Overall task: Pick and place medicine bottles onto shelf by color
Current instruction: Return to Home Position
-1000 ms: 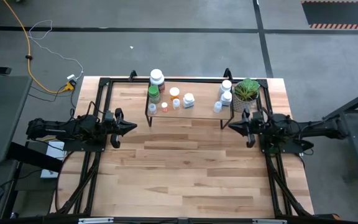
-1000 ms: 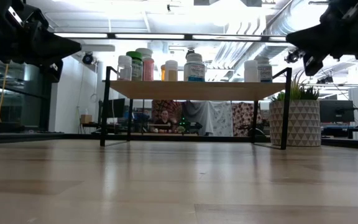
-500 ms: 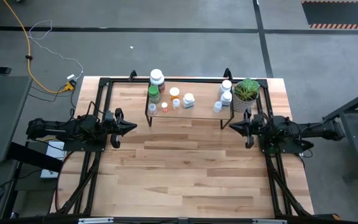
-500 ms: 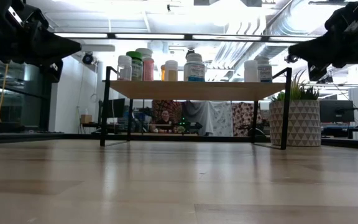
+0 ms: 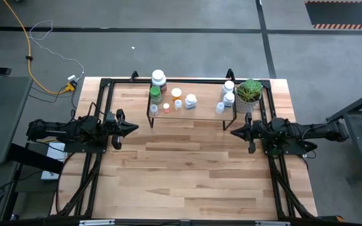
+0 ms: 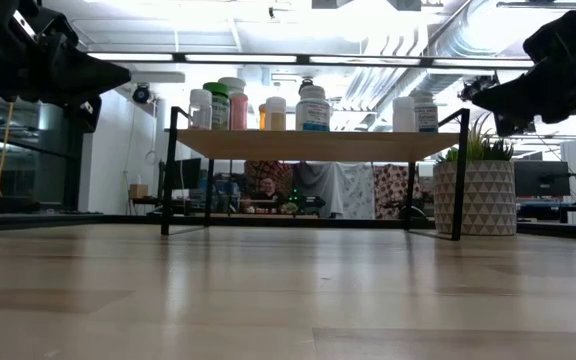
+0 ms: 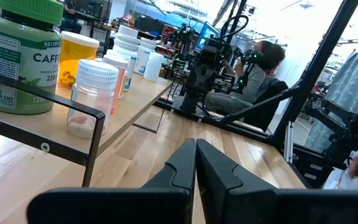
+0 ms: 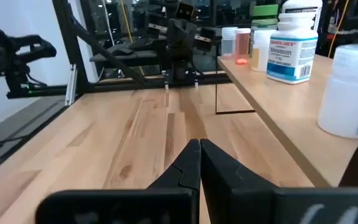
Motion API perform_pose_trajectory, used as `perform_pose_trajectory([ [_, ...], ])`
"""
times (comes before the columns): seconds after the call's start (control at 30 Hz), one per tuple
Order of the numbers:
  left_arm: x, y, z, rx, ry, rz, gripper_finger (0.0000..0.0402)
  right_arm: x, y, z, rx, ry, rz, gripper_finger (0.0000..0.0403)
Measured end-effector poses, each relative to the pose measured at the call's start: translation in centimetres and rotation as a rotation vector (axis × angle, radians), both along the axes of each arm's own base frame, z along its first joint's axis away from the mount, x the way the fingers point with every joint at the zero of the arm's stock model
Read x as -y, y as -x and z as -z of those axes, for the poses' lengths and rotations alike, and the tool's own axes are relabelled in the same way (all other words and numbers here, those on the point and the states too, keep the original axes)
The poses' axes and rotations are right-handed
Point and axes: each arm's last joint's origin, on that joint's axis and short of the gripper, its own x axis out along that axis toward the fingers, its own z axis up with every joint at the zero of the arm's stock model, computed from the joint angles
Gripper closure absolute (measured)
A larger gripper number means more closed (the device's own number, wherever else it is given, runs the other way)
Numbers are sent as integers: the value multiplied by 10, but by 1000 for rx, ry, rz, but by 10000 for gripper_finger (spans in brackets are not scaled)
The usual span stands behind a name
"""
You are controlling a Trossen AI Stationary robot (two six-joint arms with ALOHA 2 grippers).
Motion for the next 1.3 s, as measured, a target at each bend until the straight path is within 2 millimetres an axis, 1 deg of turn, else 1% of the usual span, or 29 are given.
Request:
perform_pose_trajectory([
  [0.37,0,0,0,0,0,0,398,0,0,0,2,-262,16,403],
  [0.57,0,0,0,0,0,0,398,0,0,0,2,-354,23,403],
  [0.67,0,0,0,0,0,0,398,0,0,0,2,-375,24,402],
  [1.3,0,0,0,0,0,0,398,0,0,0,2,-374,24,402],
])
